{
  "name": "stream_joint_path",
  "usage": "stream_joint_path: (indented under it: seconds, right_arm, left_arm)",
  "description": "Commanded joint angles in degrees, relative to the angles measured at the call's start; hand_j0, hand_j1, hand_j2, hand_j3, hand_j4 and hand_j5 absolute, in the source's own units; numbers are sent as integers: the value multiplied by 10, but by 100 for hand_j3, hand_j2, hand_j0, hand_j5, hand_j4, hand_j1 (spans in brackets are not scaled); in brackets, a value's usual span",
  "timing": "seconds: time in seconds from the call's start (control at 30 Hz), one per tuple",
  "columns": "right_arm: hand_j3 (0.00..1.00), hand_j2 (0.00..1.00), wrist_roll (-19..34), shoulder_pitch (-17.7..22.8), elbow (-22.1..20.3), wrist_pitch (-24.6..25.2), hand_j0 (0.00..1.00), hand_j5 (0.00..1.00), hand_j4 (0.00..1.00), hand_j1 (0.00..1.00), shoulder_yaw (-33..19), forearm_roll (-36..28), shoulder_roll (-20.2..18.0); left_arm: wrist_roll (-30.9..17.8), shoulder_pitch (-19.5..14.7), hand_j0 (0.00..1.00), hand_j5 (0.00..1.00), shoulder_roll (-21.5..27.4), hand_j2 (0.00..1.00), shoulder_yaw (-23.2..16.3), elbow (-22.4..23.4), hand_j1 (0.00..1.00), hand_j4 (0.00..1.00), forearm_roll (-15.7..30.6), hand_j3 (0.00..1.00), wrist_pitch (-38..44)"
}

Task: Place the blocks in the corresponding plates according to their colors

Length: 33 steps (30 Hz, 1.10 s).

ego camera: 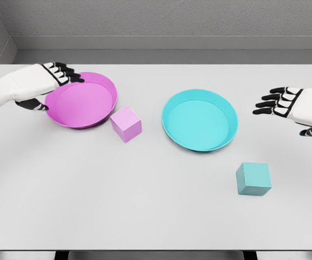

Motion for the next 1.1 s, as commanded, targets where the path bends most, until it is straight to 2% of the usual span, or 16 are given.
stream_joint_path:
  seconds: [0.0, 0.17, 0.27, 0.33, 0.4, 0.43, 0.57, 0.63, 0.77, 0.97, 1.07]
  right_arm:
    - [100, 100, 0, 0, 0, 0, 100, 100, 100, 100, 1, -2, -1]
    - [100, 100, 0, 9, 1, 0, 100, 100, 100, 100, 2, 2, -3]
    - [100, 100, 8, 15, -2, 0, 100, 100, 100, 100, 31, 40, 1]
    - [100, 100, 9, 12, -5, 0, 100, 100, 100, 100, 31, 43, 3]
    - [100, 100, 30, 12, -12, 0, 100, 100, 100, 100, 33, 56, 17]
    - [100, 100, 38, 10, -14, 0, 100, 100, 100, 100, 51, 59, 24]
    - [100, 100, 38, -26, -14, 0, 100, 100, 100, 100, 92, 73, 32]
    - [100, 100, 38, -27, -14, 0, 100, 100, 100, 100, 106, 92, 48]
    - [100, 100, 41, -27, -14, 0, 100, 100, 100, 100, 124, 110, 60]
    - [100, 100, 41, -33, -14, 0, 100, 100, 100, 100, 124, 111, 61]
    - [100, 100, 41, -33, -15, 0, 100, 100, 100, 100, 131, 111, 61]
  left_arm:
    - [-1, 0, 100, 100, 12, 100, -27, -3, 100, 100, 2, 100, 1]
    - [-1, -8, 100, 100, 24, 100, -42, -6, 100, 100, 3, 100, 1]
    - [-1, -19, 100, 100, 25, 100, -52, -6, 100, 100, 4, 100, 1]
    - [-1, -22, 100, 100, 27, 100, -54, -9, 100, 100, 4, 100, 1]
    - [-1, -39, 100, 100, 27, 100, -79, -11, 100, 100, 4, 100, 1]
    - [-1, -49, 100, 100, 27, 100, -93, -11, 100, 100, 6, 100, 1]
    - [-1, -93, 100, 100, 27, 100, -155, -11, 100, 100, 7, 100, 1]
    - [-1, -112, 100, 100, 27, 100, -181, -11, 100, 100, 7, 100, 1]
    - [-1, -124, 100, 100, 12, 100, -192, -10, 100, 100, 3, 100, 1]
    - [-5, -141, 100, 100, -7, 100, -203, -10, 100, 100, 2, 100, 1]
    - [-6, -162, 100, 100, -20, 100, -229, -10, 100, 100, 0, 100, 1]
